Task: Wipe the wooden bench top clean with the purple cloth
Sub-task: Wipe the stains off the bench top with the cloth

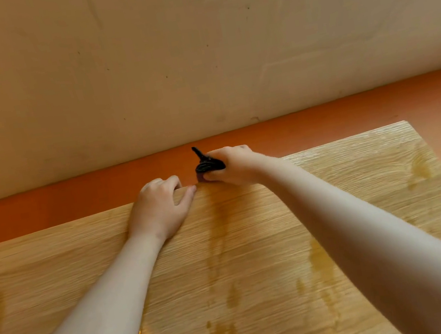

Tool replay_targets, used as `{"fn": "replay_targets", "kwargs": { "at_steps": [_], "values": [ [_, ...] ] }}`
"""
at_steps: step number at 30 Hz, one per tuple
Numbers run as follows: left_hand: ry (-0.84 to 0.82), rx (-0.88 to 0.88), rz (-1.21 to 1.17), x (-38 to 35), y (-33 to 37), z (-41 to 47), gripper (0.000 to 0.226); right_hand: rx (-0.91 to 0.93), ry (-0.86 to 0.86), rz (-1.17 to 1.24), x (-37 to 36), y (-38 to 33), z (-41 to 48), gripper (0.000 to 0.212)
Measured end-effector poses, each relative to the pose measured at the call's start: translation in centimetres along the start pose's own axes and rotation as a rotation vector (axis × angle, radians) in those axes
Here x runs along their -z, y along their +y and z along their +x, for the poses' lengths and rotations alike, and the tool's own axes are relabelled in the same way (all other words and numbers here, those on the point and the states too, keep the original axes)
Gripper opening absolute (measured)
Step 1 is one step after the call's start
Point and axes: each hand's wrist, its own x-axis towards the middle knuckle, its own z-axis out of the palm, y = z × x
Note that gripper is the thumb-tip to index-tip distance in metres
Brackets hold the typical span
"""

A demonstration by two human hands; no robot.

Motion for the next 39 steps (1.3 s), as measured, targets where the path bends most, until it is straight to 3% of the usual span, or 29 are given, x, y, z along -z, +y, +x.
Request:
{"fn": "replay_targets", "kwargs": {
  "at_steps": [7,11,18,24,32,36,39],
  "values": [
    [-0.006,0.030,0.006,0.0,0.1,-0.1,0.036,-0.206,0.127,0.058,4.7,10.2,-4.8,0.026],
    [-0.008,0.034,0.009,0.0,-0.2,-0.1,0.035,-0.203,0.194,0.045,4.1,11.1,-5.0,0.014],
    [-0.006,0.013,0.014,0.2,-0.1,-0.2,0.038,-0.144,0.237,0.027,1.1,5.9,-3.3,0.017],
    [-0.085,-0.120,0.029,2.5,-1.2,-0.9,0.036,-0.080,0.241,-0.030,-2.7,-0.6,-1.3,0.019],
    [-0.007,0.079,0.055,11.6,-16.3,-6.2,0.037,-0.060,0.236,-0.059,-6.8,-9.0,1.8,0.018],
    [-0.136,0.155,0.108,13.4,-22.0,-8.3,0.037,-0.015,0.246,-0.051,-9.8,-13.9,3.8,0.018],
    [-0.191,0.178,0.012,13.3,-23.5,-8.6,0.034,0.032,0.237,-0.067,-11.7,-17.1,5.3,0.020]
  ]
}}
